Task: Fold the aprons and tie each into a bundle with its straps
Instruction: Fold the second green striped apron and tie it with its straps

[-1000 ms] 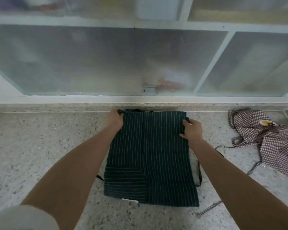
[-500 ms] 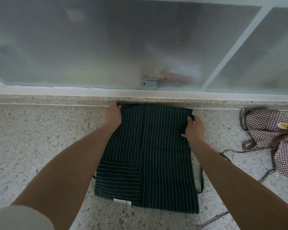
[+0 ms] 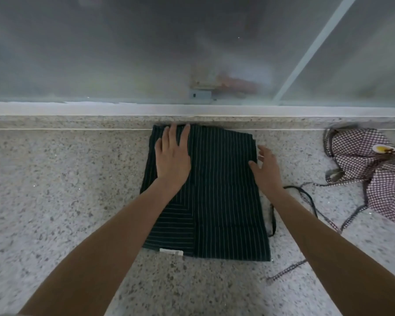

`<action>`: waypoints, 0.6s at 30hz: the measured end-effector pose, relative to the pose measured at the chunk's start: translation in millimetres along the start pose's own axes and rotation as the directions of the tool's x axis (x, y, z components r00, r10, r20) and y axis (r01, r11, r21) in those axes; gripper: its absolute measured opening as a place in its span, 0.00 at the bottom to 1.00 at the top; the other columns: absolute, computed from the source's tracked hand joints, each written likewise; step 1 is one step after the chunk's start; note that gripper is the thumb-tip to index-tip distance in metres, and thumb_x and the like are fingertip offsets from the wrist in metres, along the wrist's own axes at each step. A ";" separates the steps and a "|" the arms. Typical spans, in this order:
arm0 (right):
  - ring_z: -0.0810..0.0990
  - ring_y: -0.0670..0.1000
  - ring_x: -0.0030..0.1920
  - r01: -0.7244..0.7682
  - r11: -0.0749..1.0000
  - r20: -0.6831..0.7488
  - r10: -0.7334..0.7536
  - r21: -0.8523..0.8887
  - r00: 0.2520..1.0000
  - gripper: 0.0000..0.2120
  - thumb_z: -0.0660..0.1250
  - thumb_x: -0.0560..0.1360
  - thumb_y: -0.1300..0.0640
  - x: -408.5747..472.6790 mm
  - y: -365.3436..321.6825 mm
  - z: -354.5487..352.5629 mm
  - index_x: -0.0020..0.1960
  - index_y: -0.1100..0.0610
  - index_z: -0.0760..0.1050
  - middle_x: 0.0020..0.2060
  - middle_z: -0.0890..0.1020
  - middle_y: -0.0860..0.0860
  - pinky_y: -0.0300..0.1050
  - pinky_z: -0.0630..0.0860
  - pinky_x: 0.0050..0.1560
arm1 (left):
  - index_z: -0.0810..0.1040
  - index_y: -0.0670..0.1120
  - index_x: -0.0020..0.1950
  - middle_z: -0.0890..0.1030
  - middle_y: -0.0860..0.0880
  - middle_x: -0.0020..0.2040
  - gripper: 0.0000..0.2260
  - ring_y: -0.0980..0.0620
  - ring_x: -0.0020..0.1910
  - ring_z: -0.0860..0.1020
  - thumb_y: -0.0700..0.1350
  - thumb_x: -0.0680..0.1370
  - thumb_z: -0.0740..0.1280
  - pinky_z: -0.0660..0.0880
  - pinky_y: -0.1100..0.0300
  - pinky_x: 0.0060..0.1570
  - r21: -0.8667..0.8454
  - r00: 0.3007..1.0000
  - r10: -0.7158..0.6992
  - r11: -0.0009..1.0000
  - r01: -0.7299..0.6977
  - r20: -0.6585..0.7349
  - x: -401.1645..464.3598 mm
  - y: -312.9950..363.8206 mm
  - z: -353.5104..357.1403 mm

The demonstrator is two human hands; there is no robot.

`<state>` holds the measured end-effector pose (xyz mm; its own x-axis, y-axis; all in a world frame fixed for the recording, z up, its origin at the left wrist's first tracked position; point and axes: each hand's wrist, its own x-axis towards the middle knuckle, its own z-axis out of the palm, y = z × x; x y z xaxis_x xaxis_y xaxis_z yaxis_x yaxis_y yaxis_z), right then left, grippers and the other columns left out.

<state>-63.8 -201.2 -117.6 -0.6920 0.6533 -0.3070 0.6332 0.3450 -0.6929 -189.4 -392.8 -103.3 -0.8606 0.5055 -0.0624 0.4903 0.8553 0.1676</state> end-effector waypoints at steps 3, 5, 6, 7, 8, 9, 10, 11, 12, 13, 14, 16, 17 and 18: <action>0.72 0.56 0.62 0.038 0.997 -0.013 -0.039 -0.072 0.999 0.17 0.59 0.79 0.63 -23.3 10.1 -8.2 0.68 0.59 0.68 0.62 0.72 0.59 0.42 0.67 0.59 | 0.51 0.49 0.77 0.51 0.46 0.77 0.28 0.46 0.76 0.51 0.45 0.80 0.59 0.52 0.50 0.73 -0.063 0.979 0.168 0.985 -0.161 0.113 -31.2 12.3 3.3; 0.76 0.55 0.57 0.056 0.992 0.036 -0.052 -0.112 0.998 0.12 0.58 0.79 0.65 -39.0 18.4 -13.0 0.61 0.60 0.74 0.57 0.77 0.58 0.38 0.68 0.55 | 0.56 0.49 0.75 0.56 0.48 0.76 0.24 0.48 0.75 0.55 0.49 0.81 0.58 0.55 0.51 0.71 -0.124 0.946 0.253 0.965 -0.232 0.201 -51.9 17.7 6.8; 0.77 0.55 0.53 0.051 0.990 0.079 -0.041 -0.130 0.996 0.11 0.58 0.79 0.65 -48.3 22.8 -15.3 0.57 0.60 0.76 0.53 0.80 0.58 0.37 0.69 0.52 | 0.58 0.49 0.75 0.57 0.49 0.76 0.24 0.48 0.74 0.55 0.51 0.81 0.58 0.56 0.51 0.71 -0.141 0.925 0.288 0.955 -0.259 0.248 -62.6 19.4 8.6; 0.78 0.54 0.48 0.042 0.988 0.113 -0.025 -0.146 0.993 0.10 0.58 0.79 0.65 -56.3 28.3 -17.1 0.53 0.60 0.77 0.49 0.81 0.57 0.37 0.70 0.47 | 0.58 0.50 0.75 0.57 0.49 0.76 0.24 0.48 0.75 0.55 0.53 0.80 0.58 0.56 0.49 0.71 -0.147 0.904 0.307 0.950 -0.274 0.298 -72.3 20.8 10.1; 0.78 0.53 0.44 0.024 0.985 0.135 -0.001 -0.172 0.991 0.09 0.58 0.79 0.66 -67.6 33.2 -19.5 0.49 0.59 0.77 0.47 0.81 0.57 0.37 0.70 0.43 | 0.57 0.51 0.75 0.55 0.49 0.76 0.26 0.47 0.75 0.52 0.55 0.80 0.59 0.54 0.45 0.71 -0.138 0.882 0.314 0.949 -0.283 0.352 -82.0 21.7 11.5; 0.77 0.53 0.42 0.014 0.983 0.141 0.012 -0.182 0.990 0.10 0.57 0.78 0.66 -77.4 39.1 -20.3 0.46 0.58 0.76 0.45 0.81 0.57 0.38 0.71 0.41 | 0.54 0.52 0.76 0.52 0.49 0.77 0.29 0.46 0.76 0.49 0.58 0.78 0.60 0.52 0.41 0.71 -0.122 0.860 0.309 0.951 -0.284 0.407 -90.3 22.3 12.9; 0.78 0.54 0.42 0.000 0.980 0.142 0.028 -0.197 0.990 0.11 0.57 0.78 0.66 -87.7 44.4 -21.1 0.45 0.57 0.76 0.45 0.81 0.57 0.40 0.73 0.43 | 0.52 0.55 0.76 0.48 0.50 0.78 0.32 0.45 0.76 0.46 0.61 0.77 0.61 0.49 0.37 0.71 -0.101 0.839 0.296 0.954 -0.282 0.456 -97.7 22.9 14.2; 0.78 0.56 0.43 -0.009 0.976 0.147 0.042 -0.218 0.988 0.10 0.57 0.79 0.65 -95.6 49.6 -21.8 0.46 0.57 0.76 0.45 0.81 0.58 0.44 0.75 0.47 | 0.49 0.57 0.76 0.44 0.51 0.78 0.36 0.44 0.76 0.43 0.64 0.74 0.62 0.47 0.34 0.69 -0.078 0.821 0.284 0.956 -0.283 0.495 -103.5 23.4 15.1; 0.79 0.57 0.45 -0.010 0.963 0.157 0.055 -0.269 0.986 0.09 0.57 0.79 0.64 -102.6 53.6 -22.7 0.48 0.58 0.76 0.45 0.81 0.58 0.47 0.75 0.50 | 0.46 0.59 0.76 0.41 0.51 0.78 0.39 0.43 0.76 0.40 0.66 0.72 0.63 0.46 0.32 0.68 -0.059 0.809 0.272 0.957 -0.283 0.521 -108.7 24.1 15.5; 0.79 0.57 0.47 -0.009 0.946 0.168 0.067 -0.325 0.983 0.09 0.57 0.78 0.64 -108.4 57.0 -23.2 0.50 0.59 0.76 0.46 0.80 0.58 0.48 0.75 0.50 | 0.44 0.60 0.76 0.39 0.51 0.77 0.42 0.42 0.76 0.39 0.67 0.71 0.64 0.45 0.30 0.67 -0.049 0.804 0.261 0.959 -0.279 0.535 -113.0 24.7 15.9; 0.79 0.57 0.47 -0.015 0.937 0.174 0.080 -0.350 0.982 0.09 0.58 0.78 0.65 -115.0 60.1 -24.2 0.51 0.60 0.76 0.46 0.80 0.57 0.47 0.75 0.50 | 0.43 0.61 0.76 0.38 0.51 0.77 0.43 0.42 0.75 0.38 0.67 0.70 0.65 0.45 0.30 0.67 -0.047 0.803 0.254 0.961 -0.272 0.540 -118.8 25.4 15.8; 0.79 0.56 0.49 -0.047 0.943 0.194 0.116 -0.329 0.974 0.09 0.61 0.75 0.67 -120.8 65.0 -24.7 0.53 0.61 0.76 0.47 0.80 0.56 0.44 0.74 0.51 | 0.42 0.61 0.76 0.38 0.52 0.77 0.45 0.42 0.75 0.37 0.67 0.69 0.67 0.44 0.29 0.67 -0.075 0.796 0.238 0.969 -0.237 0.556 -125.0 24.2 17.6; 0.79 0.56 0.50 -0.062 0.948 0.207 0.132 -0.313 0.969 0.10 0.63 0.74 0.67 -123.7 67.4 -25.2 0.54 0.61 0.77 0.48 0.81 0.56 0.42 0.73 0.51 | 0.43 0.62 0.76 0.37 0.52 0.77 0.45 0.42 0.75 0.37 0.66 0.69 0.68 0.44 0.29 0.67 -0.104 0.788 0.227 0.973 -0.205 0.573 -128.2 23.3 19.2; 0.79 0.55 0.51 -0.077 0.953 0.222 0.146 -0.294 0.964 0.11 0.64 0.74 0.67 -126.0 69.3 -26.1 0.54 0.60 0.78 0.48 0.81 0.56 0.41 0.73 0.51 | 0.43 0.62 0.75 0.37 0.53 0.77 0.45 0.43 0.75 0.36 0.64 0.69 0.69 0.44 0.29 0.67 -0.131 0.776 0.213 0.977 -0.168 0.593 -130.9 21.9 21.3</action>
<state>76.3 -242.0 -109.9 -0.6515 0.5306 -0.5422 0.7583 0.4766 -0.4448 -63.1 -437.8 -112.4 -0.4817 0.6423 -0.5962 0.6058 0.7357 0.3031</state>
